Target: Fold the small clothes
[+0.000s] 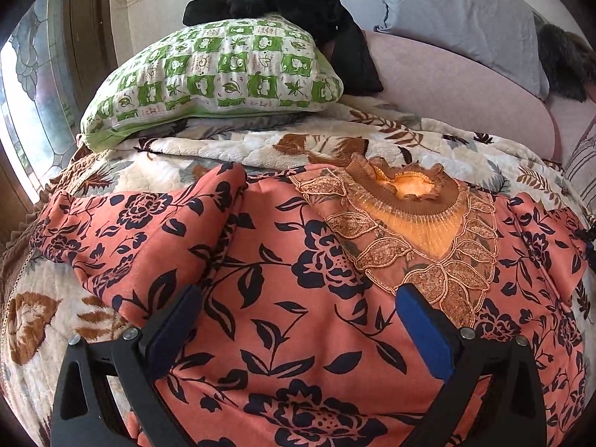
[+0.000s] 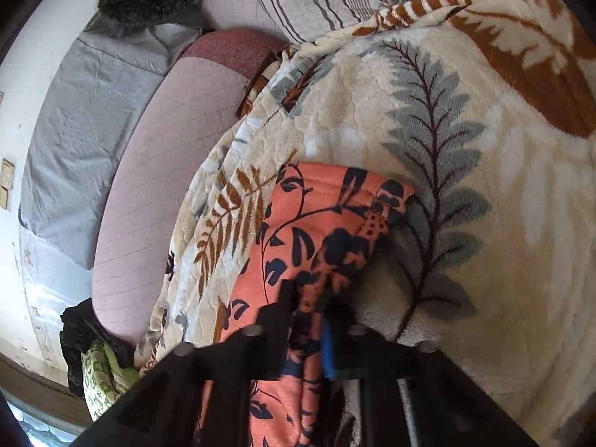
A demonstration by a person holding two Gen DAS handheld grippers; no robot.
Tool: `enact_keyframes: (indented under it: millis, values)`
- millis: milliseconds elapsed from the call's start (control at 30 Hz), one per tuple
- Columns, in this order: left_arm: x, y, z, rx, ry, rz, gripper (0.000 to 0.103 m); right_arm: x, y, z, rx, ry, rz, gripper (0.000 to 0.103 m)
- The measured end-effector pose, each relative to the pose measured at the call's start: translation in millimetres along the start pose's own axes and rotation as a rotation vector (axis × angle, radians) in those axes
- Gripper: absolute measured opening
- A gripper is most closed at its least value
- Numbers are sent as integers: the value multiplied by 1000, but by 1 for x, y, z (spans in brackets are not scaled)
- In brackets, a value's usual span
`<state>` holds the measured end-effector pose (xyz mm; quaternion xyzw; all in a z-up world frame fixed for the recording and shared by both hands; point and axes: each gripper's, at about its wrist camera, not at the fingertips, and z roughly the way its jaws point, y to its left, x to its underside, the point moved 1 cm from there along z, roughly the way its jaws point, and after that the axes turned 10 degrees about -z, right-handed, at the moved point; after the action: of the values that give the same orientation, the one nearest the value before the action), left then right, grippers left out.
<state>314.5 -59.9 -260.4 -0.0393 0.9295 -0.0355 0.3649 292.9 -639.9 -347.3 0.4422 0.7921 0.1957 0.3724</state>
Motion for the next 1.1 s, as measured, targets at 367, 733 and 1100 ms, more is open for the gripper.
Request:
enact_keyframes:
  millis: [367,733,1100]
  values:
    - [-29,66,-29,-183,-131,-79,103,95,219,-96,-398,-28,-461,7]
    - [-38,168,-31,-294,-72,-274,103,347,344,-38,-497,408,-675,28]
    - [-31,258,-25,-356,26,-600,103,350,334,-46,-593,372,-659,67]
